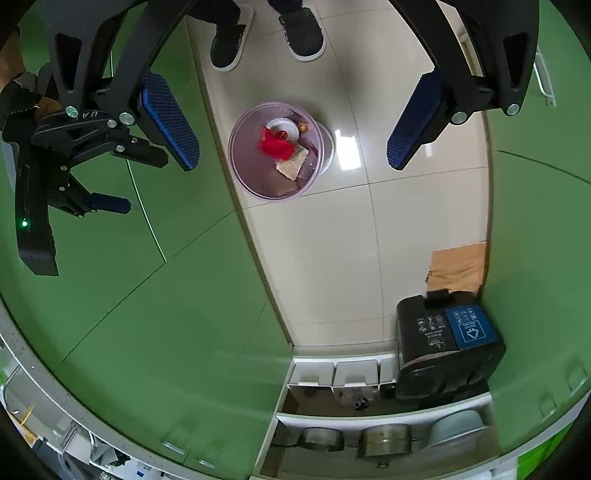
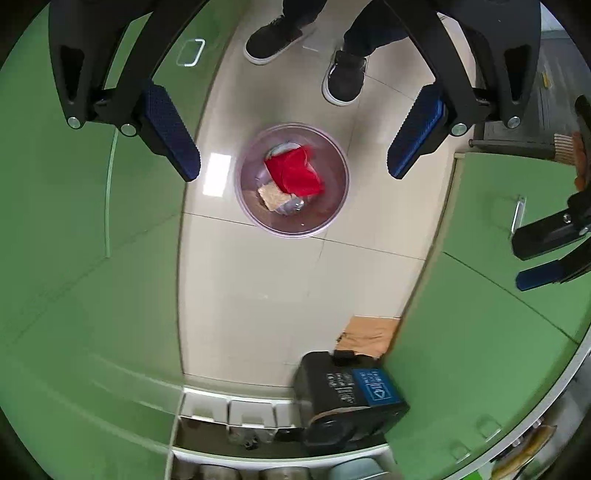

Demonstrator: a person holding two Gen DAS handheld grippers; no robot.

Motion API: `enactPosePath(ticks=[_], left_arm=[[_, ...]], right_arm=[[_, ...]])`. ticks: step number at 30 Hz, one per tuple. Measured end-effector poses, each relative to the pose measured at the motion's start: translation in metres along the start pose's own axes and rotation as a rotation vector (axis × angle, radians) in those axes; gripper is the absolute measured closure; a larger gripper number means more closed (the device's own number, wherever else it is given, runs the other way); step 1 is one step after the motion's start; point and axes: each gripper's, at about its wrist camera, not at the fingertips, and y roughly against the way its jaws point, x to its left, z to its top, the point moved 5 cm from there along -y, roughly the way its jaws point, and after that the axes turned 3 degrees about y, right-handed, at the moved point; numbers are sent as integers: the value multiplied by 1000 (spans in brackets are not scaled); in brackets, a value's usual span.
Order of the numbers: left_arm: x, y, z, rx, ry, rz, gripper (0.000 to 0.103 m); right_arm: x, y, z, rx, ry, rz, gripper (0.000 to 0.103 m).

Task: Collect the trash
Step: 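Move both tools back over the mat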

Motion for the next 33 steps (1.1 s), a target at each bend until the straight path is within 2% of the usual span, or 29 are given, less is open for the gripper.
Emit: enactPosePath(ticks=[6,11,18,20,25,33], left_arm=[[-20,28,8,-4,-24,-15,5],[-59,89,25,-8,-70,-42,6],[-128,185,51,-11,-169,-78,5],[-154,209,57,-12,-206,-98,5],[-218,238,63,-7,-316,-153,5],[-339,240,61,2,-500,-261,5]], right_arm=[[-6,55,-1,-27,-32,-23,4],[-9,145,5,-73,-80,-34,4],[-35,295,-5,-152,-180,-75,3],[-47,331,-15,-178,-216,-93,3],[-92,411,-60,-250,-355,-162,3],[-170,480,-143,-302,-528,-280,3]])
